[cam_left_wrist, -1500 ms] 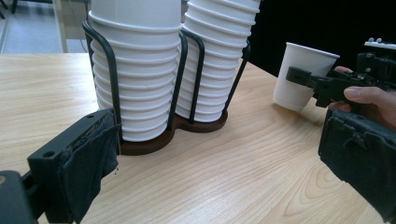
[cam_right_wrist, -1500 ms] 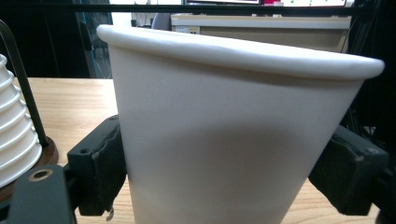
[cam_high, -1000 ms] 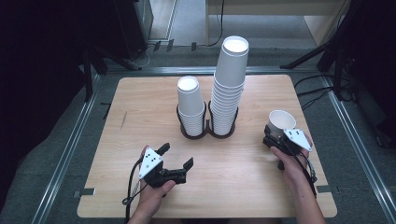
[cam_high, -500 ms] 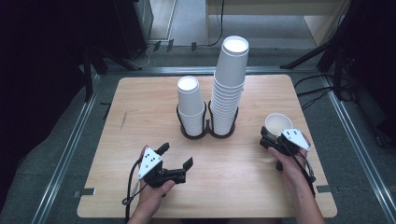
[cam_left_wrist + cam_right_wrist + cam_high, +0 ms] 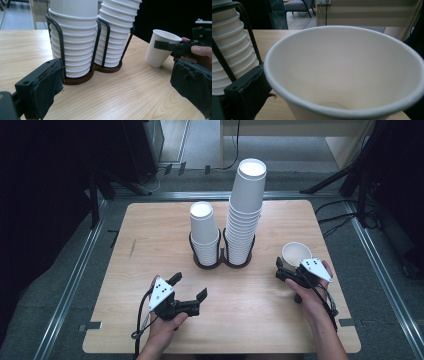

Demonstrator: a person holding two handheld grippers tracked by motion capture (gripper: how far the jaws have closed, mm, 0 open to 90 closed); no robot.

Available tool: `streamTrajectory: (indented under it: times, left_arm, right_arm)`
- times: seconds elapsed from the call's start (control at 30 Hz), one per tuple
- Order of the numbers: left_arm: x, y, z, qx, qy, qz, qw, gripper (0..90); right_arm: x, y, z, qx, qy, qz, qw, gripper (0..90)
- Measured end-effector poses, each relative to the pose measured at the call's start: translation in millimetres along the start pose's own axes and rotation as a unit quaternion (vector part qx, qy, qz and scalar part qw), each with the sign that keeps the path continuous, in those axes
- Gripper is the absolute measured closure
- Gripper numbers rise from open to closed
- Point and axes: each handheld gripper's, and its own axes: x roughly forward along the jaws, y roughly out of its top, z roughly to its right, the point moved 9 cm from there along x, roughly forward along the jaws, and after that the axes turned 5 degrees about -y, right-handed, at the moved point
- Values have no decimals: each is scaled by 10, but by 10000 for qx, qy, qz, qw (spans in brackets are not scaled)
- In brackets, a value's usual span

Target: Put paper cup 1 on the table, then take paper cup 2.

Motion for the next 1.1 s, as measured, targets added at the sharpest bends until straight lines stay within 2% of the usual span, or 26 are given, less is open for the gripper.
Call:
streamTrajectory:
  times: [0.37, 0.6, 0.9, 1.1]
  left_arm:
    - [159, 32, 93, 21, -178, -18, 9998, 0]
    - [282, 67, 149, 40, -268, -38, 9996, 0]
    - [435, 102, 209, 46, -346, -67, 9994, 0]
    - [512, 98, 246, 54, -398, -105, 9991, 0]
  right_arm:
    - [-146, -41, 38, -107, 43, 46, 9999, 0]
    - [-268, -74, 81, -254, -23, 123, 9996, 0]
    - [-482, -25, 117, -310, 146, 360, 9988, 0]
    - [-567, 30, 132, -335, 192, 414, 9984, 0]
